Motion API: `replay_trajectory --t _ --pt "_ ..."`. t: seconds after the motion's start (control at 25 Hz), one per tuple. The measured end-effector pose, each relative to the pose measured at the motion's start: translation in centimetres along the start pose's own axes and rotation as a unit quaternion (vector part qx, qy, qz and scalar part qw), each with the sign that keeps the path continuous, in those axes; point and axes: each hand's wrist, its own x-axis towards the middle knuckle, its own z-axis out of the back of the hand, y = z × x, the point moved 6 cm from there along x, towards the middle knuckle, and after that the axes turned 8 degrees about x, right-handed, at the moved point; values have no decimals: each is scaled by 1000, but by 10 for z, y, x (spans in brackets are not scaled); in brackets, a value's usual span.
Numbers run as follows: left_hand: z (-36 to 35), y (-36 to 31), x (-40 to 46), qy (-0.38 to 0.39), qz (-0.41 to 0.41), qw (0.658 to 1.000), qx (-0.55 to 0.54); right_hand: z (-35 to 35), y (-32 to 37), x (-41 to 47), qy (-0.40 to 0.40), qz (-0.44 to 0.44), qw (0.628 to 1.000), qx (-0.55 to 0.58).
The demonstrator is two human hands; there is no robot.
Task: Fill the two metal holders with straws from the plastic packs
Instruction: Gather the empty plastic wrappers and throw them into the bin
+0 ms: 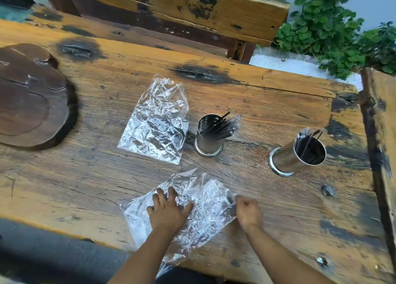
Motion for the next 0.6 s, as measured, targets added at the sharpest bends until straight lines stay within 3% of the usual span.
replay_trajectory --t 0.16,0.28,0.36,0.48,0.52,0.6 --pt "4 1 -17 -62 32 996 -58 -9 -36 -37 -34 -73 991 103" --pt "3 12 -25 -103 54 972 -203 -16 -46 -56 13 -93 979 179" --pt "0 25 -22 -90 62 971 -213 -28 -55 -58 75 -84 956 269" --pt "-9 41 -16 -41 47 994 -93 -37 -59 -51 103 -54 946 302" --pt "-10 47 -17 -31 50 994 -94 -38 -53 -47 111 -34 945 305" --pt "-2 62 -24 -31 72 977 -197 -35 -26 -48 125 1 941 314"
